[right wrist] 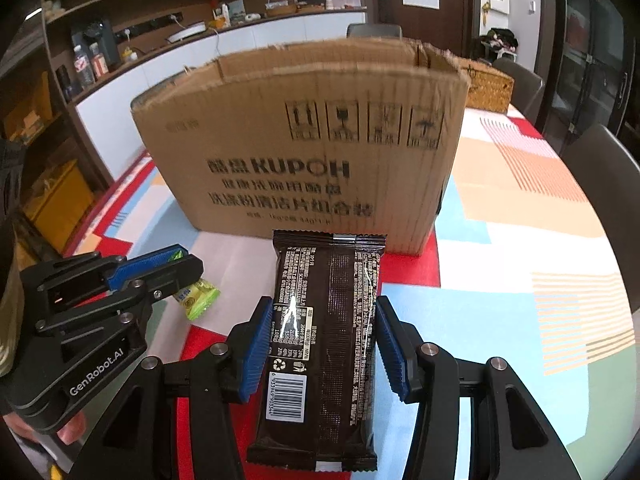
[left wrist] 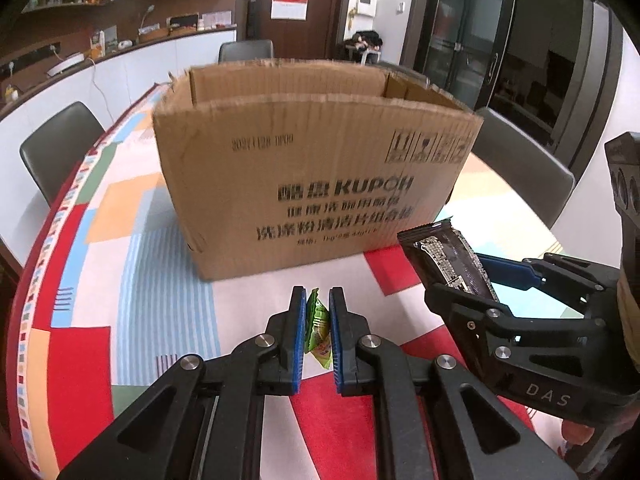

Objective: Organize snacks
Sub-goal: 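Lift and carry the chocolate bar and green candy over the box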

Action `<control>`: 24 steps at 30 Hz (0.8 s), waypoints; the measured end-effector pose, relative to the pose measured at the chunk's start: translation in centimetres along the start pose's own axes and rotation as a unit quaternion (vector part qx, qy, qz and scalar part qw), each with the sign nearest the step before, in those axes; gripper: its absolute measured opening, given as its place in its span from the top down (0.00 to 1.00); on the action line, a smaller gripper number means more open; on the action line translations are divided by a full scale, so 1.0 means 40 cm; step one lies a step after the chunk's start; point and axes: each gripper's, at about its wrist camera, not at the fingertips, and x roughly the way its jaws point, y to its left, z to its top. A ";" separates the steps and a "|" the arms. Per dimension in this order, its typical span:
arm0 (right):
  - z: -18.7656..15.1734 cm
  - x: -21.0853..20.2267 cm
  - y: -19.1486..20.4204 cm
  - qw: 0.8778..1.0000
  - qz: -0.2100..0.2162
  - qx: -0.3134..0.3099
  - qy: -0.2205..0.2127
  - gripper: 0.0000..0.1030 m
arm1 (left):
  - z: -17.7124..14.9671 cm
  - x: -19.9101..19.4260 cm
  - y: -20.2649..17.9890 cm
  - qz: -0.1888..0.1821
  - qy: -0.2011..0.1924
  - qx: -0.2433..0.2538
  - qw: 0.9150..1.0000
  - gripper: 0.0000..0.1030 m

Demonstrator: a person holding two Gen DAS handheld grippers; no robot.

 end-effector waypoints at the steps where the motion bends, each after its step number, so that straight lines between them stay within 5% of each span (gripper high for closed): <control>1: 0.001 -0.014 -0.002 1.000 0.000 -0.001 -0.005 0.51 | 0.003 -0.005 -0.003 0.000 -0.006 0.000 1.000 0.88; 24: 0.136 -0.243 -0.016 0.991 -0.004 -0.014 -0.132 0.51 | 0.198 -0.217 -0.027 0.034 -0.138 0.044 0.989 0.88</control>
